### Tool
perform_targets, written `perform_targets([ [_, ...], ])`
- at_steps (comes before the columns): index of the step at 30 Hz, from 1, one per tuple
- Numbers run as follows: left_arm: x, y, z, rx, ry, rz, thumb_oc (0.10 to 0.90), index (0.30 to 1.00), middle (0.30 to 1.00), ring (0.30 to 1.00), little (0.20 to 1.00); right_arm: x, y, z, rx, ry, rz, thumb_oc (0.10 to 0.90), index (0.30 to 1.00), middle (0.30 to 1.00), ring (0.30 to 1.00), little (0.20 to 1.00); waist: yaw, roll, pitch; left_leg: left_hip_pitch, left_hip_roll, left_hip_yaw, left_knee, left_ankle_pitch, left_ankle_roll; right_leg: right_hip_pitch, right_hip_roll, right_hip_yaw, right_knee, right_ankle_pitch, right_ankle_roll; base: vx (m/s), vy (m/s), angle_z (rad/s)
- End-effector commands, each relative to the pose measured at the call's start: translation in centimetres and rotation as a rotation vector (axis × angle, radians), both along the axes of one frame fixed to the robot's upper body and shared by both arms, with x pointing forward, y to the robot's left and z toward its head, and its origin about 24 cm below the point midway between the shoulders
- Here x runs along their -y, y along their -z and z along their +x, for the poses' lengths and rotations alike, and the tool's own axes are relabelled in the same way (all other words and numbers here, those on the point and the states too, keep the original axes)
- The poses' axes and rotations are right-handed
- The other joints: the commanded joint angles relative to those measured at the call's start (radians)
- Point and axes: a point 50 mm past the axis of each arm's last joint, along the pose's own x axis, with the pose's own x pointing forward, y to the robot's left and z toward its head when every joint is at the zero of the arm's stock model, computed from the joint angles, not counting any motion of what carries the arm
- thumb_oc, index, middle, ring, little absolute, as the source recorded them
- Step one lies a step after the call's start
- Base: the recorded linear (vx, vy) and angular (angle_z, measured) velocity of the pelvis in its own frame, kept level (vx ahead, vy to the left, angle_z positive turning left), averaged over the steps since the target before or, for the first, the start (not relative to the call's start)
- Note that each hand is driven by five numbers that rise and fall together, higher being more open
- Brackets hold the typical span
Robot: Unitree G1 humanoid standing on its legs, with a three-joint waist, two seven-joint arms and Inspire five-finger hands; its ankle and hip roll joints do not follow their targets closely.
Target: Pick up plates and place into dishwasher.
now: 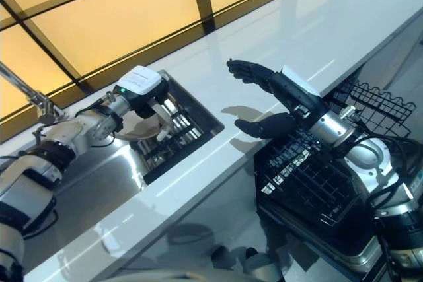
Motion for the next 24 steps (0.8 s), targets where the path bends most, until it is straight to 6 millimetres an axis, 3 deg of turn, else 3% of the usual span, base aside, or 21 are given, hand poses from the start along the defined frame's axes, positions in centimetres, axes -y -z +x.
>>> perform_targets([
  [1, -3.3, -9.2, -0.8, 0.394, -0.038, -0.149, 0.1, 0.3, 0.3, 0.3, 0.2, -0.4, -5.2, -1.4, 0.298, -0.073, 0.135, 0.8, 0.9, 0.9, 0.9, 0.9, 0.03, -0.046, -0.137, 0.02, -0.032, 0.028, 0.008, -0.117, 0.051, 0.025, 0.006, -0.023, 0.005, -0.077, 0.061, -0.04, 0.016, 0.01],
  [11, -1.0, -10.9, -2.1, 0.562, 0.108, -0.278, 0.1, 0.3, 0.3, 0.3, 0.2, -0.9, -4.8, -0.9, 0.297, -0.07, 0.184, 0.8, 0.9, 0.9, 0.9, 0.9, 0.066, -0.072, -0.161, 0.013, -0.032, -0.007, 0.008, -0.113, 0.049, 0.031, 0.006, -0.046, 0.005, -0.082, 0.053, -0.04, 0.016, 0.08],
  [24, 0.2, -12.3, -2.8, 0.654, 0.171, -0.378, 0.1, 0.3, 0.3, 0.3, 0.2, -1.0, -4.0, -0.7, 0.28, -0.056, 0.196, 0.8, 0.9, 0.9, 0.9, 0.9, 0.075, -0.08, -0.171, 0.009, -0.033, -0.018, 0.008, -0.113, 0.049, 0.031, 0.006, -0.054, 0.005, -0.085, 0.051, 0.0, 0.001, 0.0],
])
